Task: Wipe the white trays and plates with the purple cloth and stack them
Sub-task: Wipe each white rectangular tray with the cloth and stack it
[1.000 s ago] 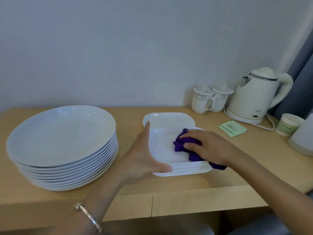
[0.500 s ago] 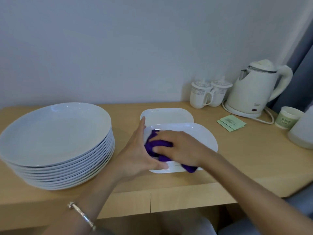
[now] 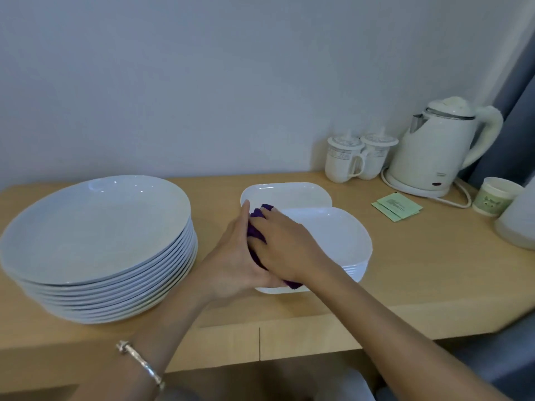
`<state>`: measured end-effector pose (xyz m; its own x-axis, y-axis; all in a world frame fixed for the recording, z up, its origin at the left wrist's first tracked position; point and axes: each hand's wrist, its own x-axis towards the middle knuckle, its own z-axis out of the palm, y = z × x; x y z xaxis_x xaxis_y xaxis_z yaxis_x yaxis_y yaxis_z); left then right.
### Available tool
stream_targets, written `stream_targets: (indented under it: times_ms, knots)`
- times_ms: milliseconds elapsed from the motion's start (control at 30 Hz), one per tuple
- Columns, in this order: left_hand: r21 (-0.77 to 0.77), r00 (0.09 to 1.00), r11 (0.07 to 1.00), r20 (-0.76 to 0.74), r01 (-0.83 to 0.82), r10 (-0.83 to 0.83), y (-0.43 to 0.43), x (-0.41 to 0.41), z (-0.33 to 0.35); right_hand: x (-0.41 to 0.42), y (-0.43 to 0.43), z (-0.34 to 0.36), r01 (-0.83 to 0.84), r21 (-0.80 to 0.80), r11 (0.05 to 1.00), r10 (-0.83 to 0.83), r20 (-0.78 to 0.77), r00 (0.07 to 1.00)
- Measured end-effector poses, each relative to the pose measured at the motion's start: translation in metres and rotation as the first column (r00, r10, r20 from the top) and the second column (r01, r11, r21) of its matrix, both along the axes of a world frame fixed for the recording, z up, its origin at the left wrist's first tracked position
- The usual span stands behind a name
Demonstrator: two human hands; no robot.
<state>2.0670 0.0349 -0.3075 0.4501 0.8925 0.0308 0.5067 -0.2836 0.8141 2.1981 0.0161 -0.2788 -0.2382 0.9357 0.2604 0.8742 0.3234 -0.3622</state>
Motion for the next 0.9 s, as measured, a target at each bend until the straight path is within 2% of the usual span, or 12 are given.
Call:
stream_targets:
  times_ms: [67, 133, 200, 300, 367, 433, 467, 600, 700, 733, 800, 900]
  knots:
    - [0.032, 0.999, 0.999, -0.036, -0.002, 0.003, 0.003, 0.0, 0.0, 0.021, -0.017, 0.013, -0.13, -0.127, 0.983, 0.115, -0.123, 0.986]
    - [0.077, 0.994, 0.997, -0.111, 0.003, 0.006, 0.005, -0.001, 0.004, 0.053, -0.028, 0.024, -0.138, -0.261, 0.956, 0.105, -0.133, 0.985]
    - [0.096, 0.981, 0.995, -0.194, 0.004, 0.014, 0.005, -0.001, 0.007, 0.084, -0.035, 0.031, 0.01, -0.271, 0.962, -0.026, -0.057, 0.998]
    - [0.09, 0.971, 0.996, -0.239, 0.016, 0.006, 0.003, -0.001, 0.01, 0.1, -0.026, 0.026, 0.279, -0.133, 0.951, -0.278, 0.024, 0.96]
    - [0.072, 0.969, 0.997, -0.246, 0.022, -0.004, 0.002, 0.001, 0.01, 0.083, -0.008, 0.013, 0.392, -0.038, 0.919, -0.38, 0.18, 0.908]
    - [0.071, 0.973, 0.997, -0.232, 0.029, -0.012, 0.001, 0.003, 0.012, 0.052, 0.01, -0.005, 0.381, 0.01, 0.925, -0.367, 0.285, 0.885]
    - [0.073, 0.974, 0.997, -0.225, 0.029, -0.012, 0.0, 0.004, 0.012, 0.033, 0.016, -0.01, 0.351, 0.017, 0.936, -0.343, 0.255, 0.904]
    - [0.082, 0.982, 0.997, -0.187, -0.013, 0.029, -0.002, 0.002, 0.011, -0.001, -0.002, 0.002, 0.024, -0.01, 1.0, -0.023, 0.021, 0.999]
    - [0.099, 0.984, 0.995, -0.174, -0.013, 0.03, -0.002, 0.001, 0.012, 0.034, -0.024, 0.02, -0.159, -0.226, 0.961, 0.118, -0.185, 0.976]
    - [0.108, 0.983, 0.994, -0.181, -0.015, 0.035, -0.002, 0.001, 0.013, 0.052, -0.029, 0.026, -0.174, -0.305, 0.936, 0.124, -0.177, 0.976]
    - [0.111, 0.975, 0.994, -0.217, -0.01, 0.034, -0.002, 0.001, 0.014, 0.087, -0.036, 0.035, -0.1, -0.375, 0.922, 0.072, -0.087, 0.994]
    - [0.099, 0.963, 0.995, -0.267, 0.006, 0.02, -0.003, 0.001, 0.015, 0.117, -0.032, 0.04, 0.157, -0.305, 0.939, -0.176, -0.035, 0.984]
